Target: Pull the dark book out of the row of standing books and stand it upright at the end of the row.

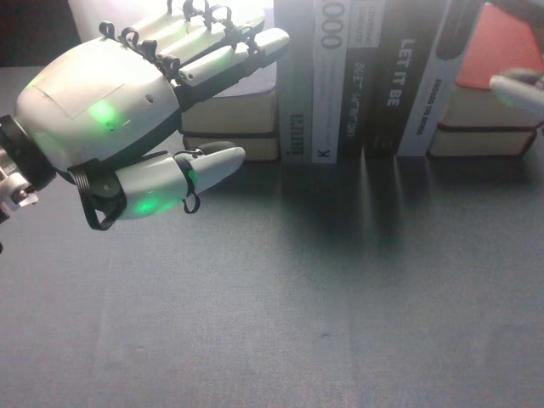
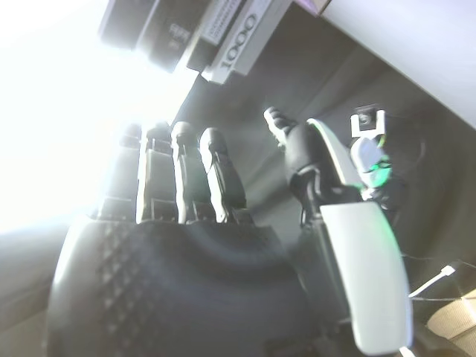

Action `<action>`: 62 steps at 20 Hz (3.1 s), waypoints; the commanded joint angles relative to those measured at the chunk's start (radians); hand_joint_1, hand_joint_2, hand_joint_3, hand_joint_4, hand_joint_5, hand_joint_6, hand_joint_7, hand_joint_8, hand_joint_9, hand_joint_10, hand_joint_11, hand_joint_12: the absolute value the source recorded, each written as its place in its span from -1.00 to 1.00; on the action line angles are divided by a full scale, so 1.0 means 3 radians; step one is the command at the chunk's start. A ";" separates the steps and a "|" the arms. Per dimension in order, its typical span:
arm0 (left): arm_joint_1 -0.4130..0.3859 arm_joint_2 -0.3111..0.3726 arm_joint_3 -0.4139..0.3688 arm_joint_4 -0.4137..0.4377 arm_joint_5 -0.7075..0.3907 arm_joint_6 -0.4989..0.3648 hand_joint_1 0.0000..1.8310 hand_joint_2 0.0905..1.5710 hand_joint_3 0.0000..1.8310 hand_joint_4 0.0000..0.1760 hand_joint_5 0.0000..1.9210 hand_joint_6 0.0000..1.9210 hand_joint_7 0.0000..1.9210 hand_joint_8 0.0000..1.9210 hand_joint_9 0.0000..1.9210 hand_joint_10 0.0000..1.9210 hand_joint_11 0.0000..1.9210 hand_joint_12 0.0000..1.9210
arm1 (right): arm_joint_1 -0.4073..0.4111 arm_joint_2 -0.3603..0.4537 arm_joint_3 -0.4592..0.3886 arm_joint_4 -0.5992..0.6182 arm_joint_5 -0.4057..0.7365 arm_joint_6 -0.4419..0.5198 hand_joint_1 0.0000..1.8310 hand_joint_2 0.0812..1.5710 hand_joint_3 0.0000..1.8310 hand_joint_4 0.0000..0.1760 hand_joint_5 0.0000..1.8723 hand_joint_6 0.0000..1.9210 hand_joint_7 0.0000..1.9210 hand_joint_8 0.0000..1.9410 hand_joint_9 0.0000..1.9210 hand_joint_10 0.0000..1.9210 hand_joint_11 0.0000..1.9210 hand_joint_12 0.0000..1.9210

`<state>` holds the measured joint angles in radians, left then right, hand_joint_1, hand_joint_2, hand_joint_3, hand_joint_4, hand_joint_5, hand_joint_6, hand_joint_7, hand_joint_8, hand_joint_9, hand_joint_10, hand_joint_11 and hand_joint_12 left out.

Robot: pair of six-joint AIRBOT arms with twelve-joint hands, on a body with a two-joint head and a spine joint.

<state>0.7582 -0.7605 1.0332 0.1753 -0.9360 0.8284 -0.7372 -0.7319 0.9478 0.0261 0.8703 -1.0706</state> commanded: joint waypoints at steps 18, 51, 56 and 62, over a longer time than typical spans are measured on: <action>-0.0004 0.0020 -0.0036 -0.0074 -0.0474 -0.0005 -0.68 0.85 -1.00 -0.65 -0.93 -0.99 -1.00 -1.00 -1.00 -1.00 -1.00 -1.00 | 0.0814 -0.0595 0.0599 0.0622 -0.0380 -0.0607 -1.00 0.69 -1.00 -1.00 -0.65 -0.85 -1.00 -1.00 -1.00 -1.00 -1.00 -1.00; 0.0243 0.0089 -0.0080 -0.0318 -0.0710 0.0008 -0.76 0.85 -1.00 -0.72 -0.92 -0.99 -1.00 -1.00 -1.00 -1.00 -1.00 -1.00 | -0.0504 0.0226 -0.0339 -0.0531 0.0738 0.1034 -1.00 0.59 -1.00 -1.00 -0.30 -0.87 -0.87 -0.99 -1.00 -1.00 -1.00 -1.00; 0.0247 0.0086 -0.0081 -0.0345 -0.0718 0.0019 -0.66 0.83 -1.00 -0.70 -0.92 -1.00 -1.00 -1.00 -1.00 -1.00 -1.00 -1.00 | -0.0811 0.0280 -0.0402 -0.0555 0.0920 0.1279 -1.00 0.61 -1.00 -1.00 -0.26 -0.86 -0.79 -0.96 -1.00 -1.00 -1.00 -1.00; 0.0248 0.0074 -0.0080 -0.0356 -0.0722 0.0029 -0.67 0.83 -1.00 -0.82 -0.92 -0.99 -1.00 -1.00 -1.00 -1.00 -1.00 -1.00 | -0.0929 0.0280 -0.0380 -0.0600 0.0939 0.1538 -1.00 0.57 -0.99 -1.00 -0.20 -0.98 -0.73 -0.98 -0.92 -0.92 -1.00 -0.29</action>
<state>0.8444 -0.7349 1.0138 0.0811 -1.0264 0.8333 -1.0214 -0.6491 0.8310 -0.1818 1.0367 -0.6163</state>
